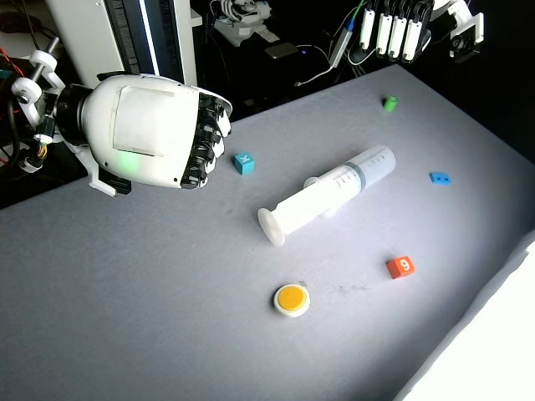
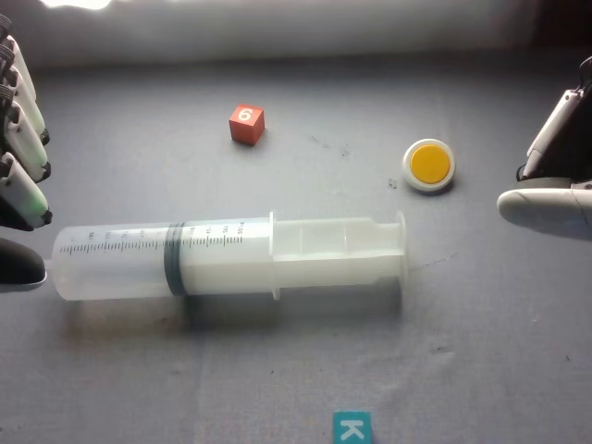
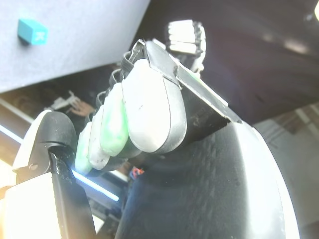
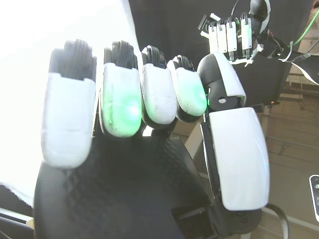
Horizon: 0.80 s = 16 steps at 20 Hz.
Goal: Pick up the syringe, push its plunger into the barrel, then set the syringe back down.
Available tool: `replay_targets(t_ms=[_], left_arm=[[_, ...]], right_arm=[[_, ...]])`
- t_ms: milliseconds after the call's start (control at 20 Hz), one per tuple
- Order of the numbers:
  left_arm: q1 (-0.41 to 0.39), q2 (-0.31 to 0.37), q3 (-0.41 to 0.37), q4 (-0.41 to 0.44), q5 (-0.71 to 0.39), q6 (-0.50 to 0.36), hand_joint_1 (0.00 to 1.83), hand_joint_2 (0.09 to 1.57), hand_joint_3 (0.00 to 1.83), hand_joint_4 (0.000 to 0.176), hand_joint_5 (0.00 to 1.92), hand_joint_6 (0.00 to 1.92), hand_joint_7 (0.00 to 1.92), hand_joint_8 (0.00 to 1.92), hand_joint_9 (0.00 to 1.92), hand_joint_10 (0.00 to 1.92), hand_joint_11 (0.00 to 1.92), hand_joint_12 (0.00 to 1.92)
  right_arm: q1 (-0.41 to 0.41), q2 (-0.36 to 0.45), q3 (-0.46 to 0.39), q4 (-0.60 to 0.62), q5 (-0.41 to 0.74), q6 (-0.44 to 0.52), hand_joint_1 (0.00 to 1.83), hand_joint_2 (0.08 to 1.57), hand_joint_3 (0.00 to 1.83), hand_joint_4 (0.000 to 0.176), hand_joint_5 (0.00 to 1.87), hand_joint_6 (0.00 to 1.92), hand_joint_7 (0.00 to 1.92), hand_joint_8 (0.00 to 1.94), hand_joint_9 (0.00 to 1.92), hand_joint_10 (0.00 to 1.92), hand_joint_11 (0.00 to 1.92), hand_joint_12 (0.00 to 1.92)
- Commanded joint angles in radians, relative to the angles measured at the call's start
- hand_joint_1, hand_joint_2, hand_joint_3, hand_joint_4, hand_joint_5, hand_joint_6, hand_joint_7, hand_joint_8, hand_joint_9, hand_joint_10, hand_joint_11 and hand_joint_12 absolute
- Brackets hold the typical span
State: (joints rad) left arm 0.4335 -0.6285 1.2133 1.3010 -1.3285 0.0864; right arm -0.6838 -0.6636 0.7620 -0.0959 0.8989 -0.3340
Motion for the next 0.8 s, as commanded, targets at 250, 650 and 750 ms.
replay_targets(t_ms=[250, 650, 750], left_arm=[[0.004, -0.003, 0.025, -0.088, -0.047, 0.030, 0.00, 1.09, 0.00, 0.000, 0.00, 0.00, 0.00, 0.00, 0.00, 0.00, 0.00, 0.00], [-0.007, -0.002, 0.015, -0.104, -0.040, 0.035, 1.18, 0.89, 0.00, 0.000, 0.00, 0.00, 0.00, 0.00, 0.00, 0.00, 0.02, 0.01], [-0.006, -0.001, 0.002, -0.110, -0.025, 0.037, 1.20, 0.92, 0.01, 0.000, 0.00, 0.00, 0.00, 0.00, 0.00, 0.00, 0.02, 0.02]], right_arm=[[0.019, -0.001, -0.001, 0.073, 0.093, 0.009, 0.00, 1.05, 0.02, 0.000, 0.00, 0.00, 0.00, 0.00, 0.00, 0.00, 0.00, 0.00], [0.029, -0.006, -0.001, 0.140, 0.038, 0.010, 0.00, 1.06, 0.02, 0.000, 0.00, 0.00, 0.00, 0.00, 0.00, 0.00, 0.00, 0.00], [0.032, -0.007, -0.001, 0.146, 0.026, 0.015, 0.00, 1.07, 0.02, 0.000, 0.00, 0.00, 0.00, 0.00, 0.00, 0.00, 0.00, 0.00]])
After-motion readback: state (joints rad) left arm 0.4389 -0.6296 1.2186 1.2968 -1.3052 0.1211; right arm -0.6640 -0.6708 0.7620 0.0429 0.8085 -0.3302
